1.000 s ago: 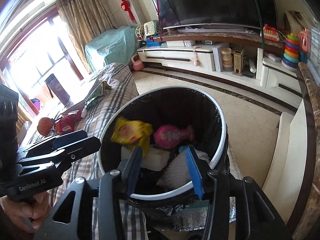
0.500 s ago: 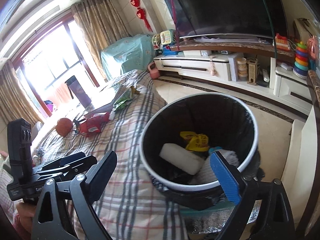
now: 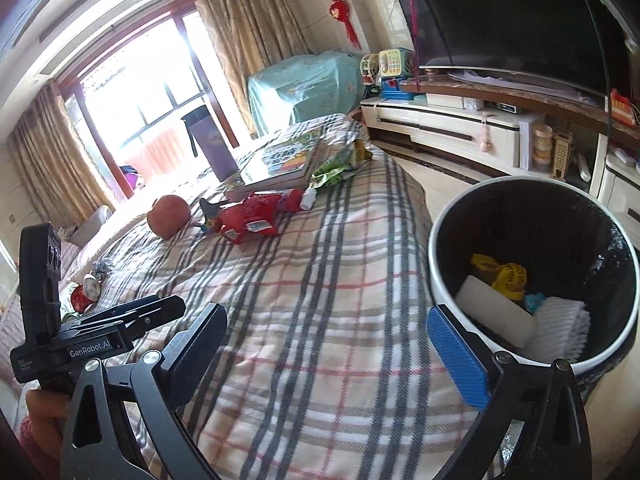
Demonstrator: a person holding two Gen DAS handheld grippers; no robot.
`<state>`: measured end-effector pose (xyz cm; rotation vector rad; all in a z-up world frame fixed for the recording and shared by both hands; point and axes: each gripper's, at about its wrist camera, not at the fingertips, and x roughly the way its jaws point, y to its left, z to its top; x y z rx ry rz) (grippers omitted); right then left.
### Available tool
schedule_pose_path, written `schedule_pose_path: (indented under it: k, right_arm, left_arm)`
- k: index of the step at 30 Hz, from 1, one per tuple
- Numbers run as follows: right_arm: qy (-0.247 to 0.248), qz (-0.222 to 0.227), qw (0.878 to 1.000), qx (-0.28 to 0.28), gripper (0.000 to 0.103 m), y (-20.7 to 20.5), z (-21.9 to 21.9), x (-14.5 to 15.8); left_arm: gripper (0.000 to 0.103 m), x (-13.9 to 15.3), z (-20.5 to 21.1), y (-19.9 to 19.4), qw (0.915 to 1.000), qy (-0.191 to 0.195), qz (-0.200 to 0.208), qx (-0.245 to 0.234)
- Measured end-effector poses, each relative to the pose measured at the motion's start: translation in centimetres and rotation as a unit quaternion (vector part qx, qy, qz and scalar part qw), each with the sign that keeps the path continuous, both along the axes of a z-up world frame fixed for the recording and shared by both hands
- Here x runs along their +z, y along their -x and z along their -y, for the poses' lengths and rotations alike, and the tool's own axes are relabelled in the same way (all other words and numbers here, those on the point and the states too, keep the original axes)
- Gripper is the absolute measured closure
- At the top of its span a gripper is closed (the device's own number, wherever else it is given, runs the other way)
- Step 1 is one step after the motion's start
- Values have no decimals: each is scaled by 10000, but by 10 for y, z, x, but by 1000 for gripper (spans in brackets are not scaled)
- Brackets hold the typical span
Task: Collect trash
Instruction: 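Move both open tools back toward the red snack bags on the bedspread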
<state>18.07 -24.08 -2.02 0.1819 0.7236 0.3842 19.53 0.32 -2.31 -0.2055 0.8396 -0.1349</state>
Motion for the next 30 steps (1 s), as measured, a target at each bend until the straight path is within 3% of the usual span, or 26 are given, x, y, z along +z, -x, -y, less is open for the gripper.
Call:
schedule_pose_path:
  k: [12, 22, 26, 30]
  right_arm:
    - [186, -142, 9991, 340, 2, -27, -60, -15]
    - [228, -140, 9984, 506, 3, -62, -91, -16]
    - [341, -115, 9976, 583, 17, -78, -103, -16]
    - [323, -206, 9972, 645, 18, -94, -112, -21]
  left_arm:
    - [27, -10, -50, -19, 9992, -92, -114, 371]
    - [27, -14, -70, -64, 9985, -294, -237, 395]
    - [27, -8, -76, -87, 9983, -366, -201, 402]
    - [27, -6, -82, -113, 9984, -334, -213, 406]
